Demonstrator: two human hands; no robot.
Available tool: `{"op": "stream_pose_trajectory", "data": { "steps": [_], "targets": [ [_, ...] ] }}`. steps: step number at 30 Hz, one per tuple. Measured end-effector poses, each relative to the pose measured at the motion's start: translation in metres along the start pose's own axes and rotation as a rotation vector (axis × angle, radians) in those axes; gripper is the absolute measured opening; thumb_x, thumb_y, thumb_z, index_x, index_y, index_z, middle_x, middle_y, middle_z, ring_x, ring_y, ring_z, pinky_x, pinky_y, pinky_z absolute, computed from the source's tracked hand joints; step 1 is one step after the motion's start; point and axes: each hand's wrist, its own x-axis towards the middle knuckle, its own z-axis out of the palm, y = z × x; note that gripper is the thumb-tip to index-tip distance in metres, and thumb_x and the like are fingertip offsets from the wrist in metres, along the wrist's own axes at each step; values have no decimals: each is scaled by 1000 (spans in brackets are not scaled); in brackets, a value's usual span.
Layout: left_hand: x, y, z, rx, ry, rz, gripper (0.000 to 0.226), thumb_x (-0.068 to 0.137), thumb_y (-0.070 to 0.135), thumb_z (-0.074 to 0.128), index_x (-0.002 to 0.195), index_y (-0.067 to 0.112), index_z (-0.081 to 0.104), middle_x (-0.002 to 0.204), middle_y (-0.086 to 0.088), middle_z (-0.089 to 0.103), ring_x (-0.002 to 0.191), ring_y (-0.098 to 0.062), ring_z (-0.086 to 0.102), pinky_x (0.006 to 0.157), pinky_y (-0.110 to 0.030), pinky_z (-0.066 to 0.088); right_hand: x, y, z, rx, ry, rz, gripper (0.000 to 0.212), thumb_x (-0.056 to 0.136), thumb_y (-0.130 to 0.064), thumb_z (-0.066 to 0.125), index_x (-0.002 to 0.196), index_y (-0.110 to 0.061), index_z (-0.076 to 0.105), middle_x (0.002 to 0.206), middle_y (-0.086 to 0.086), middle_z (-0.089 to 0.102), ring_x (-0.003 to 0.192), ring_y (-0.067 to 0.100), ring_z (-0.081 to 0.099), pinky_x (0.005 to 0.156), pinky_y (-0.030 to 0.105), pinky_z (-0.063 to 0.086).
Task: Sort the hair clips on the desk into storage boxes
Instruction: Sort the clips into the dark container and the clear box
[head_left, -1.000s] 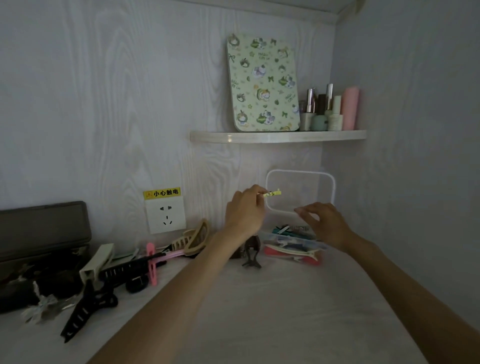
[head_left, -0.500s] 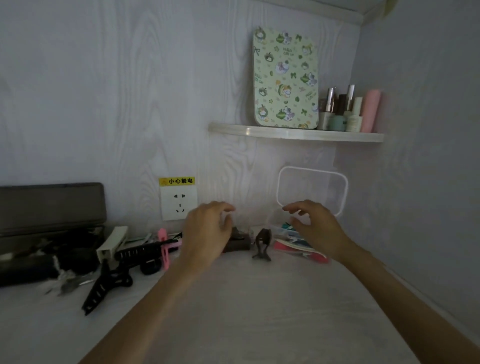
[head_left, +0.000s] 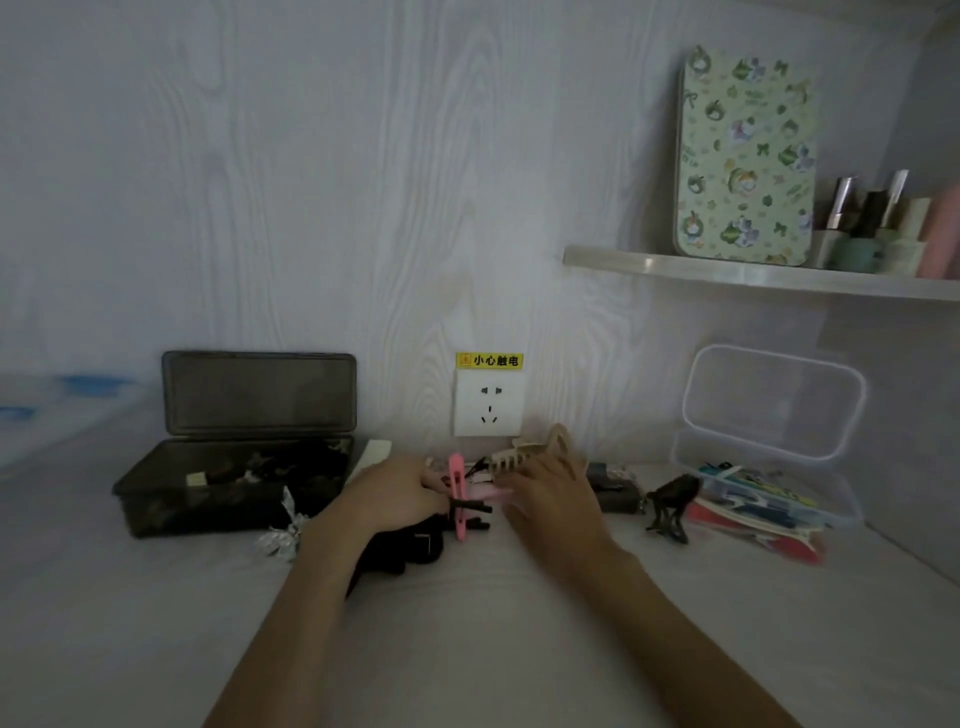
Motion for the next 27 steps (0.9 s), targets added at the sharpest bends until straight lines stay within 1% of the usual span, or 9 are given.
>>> {"op": "stream_pose_trajectory", "data": {
  "steps": [4, 9, 12, 15, 17, 20, 23, 25, 27],
  "targets": [
    [-11, 11, -1, 106, 76, -60, 37, 88, 43, 48, 78, 11, 62, 81, -14, 59, 83, -24, 59, 69, -29, 42, 1, 10, -4, -72, 30, 115, 20, 56, -30, 84, 74, -27, 75, 88, -1, 73, 104, 31, 64, 81, 45, 49],
    [-19, 36, 23, 374, 259, -60, 46, 83, 57, 52, 55, 23, 39, 59, 7, 43, 87, -18, 57, 98, -36, 32, -3, 18, 3, -46, 63, 105, 17, 68, -36, 74, 81, -25, 76, 92, 3, 67, 110, 36, 58, 82, 44, 44],
    [-5, 32, 32, 278, 253, -106, 47, 86, 52, 51, 55, 19, 36, 55, 6, 41, 77, -19, 57, 84, -32, 38, -3, 23, -2, 68, 134, 115, 19, 75, -32, 73, 93, -26, 73, 91, 0, 59, 100, 25, 56, 79, 37, 39],
    [6, 23, 35, 157, 294, -123, 50, 87, 56, 48, 61, 13, 52, 54, 3, 44, 75, -21, 64, 64, -26, 36, -3, 22, -14, 311, 204, 183, 22, 83, -44, 61, 92, -27, 70, 79, -6, 63, 75, 13, 58, 74, 28, 39],
    [12, 20, 36, 78, 318, -96, 33, 87, 44, 53, 76, 17, 70, 63, 2, 59, 82, -22, 67, 65, -26, 41, -1, 20, -21, 586, 253, 292, 21, 87, -43, 57, 88, -25, 67, 70, -9, 66, 63, 11, 63, 65, 30, 51],
    [14, 19, 36, -8, 436, -58, 18, 85, 37, 58, 90, 29, 74, 84, 3, 73, 85, -19, 67, 75, -29, 49, 2, 19, -24, 889, 298, 464, 6, 90, -25, 58, 94, -22, 62, 82, -8, 70, 78, 11, 69, 75, 33, 56],
    [16, 22, 40, 14, 492, -69, 32, 86, 48, 57, 74, 23, 71, 67, 4, 67, 70, -17, 62, 64, -26, 44, 3, 17, -25, 1007, 316, 502, 12, 94, -20, 51, 99, -16, 61, 88, 7, 71, 82, 19, 68, 73, 30, 56],
    [20, 24, 42, 38, 439, -100, 47, 84, 57, 55, 53, 22, 54, 53, 4, 50, 61, -18, 53, 58, -24, 35, 3, 16, -28, 1030, 305, 548, 18, 96, -24, 46, 100, -15, 61, 84, 7, 68, 74, 18, 64, 65, 28, 52],
    [30, 27, 42, 57, 362, -112, 50, 82, 62, 53, 55, 21, 48, 58, 2, 50, 63, -18, 51, 59, -25, 35, 4, 16, -31, 1059, 302, 594, 22, 98, -24, 44, 99, -14, 63, 74, 4, 63, 65, 14, 58, 61, 27, 48]
  ]
}}
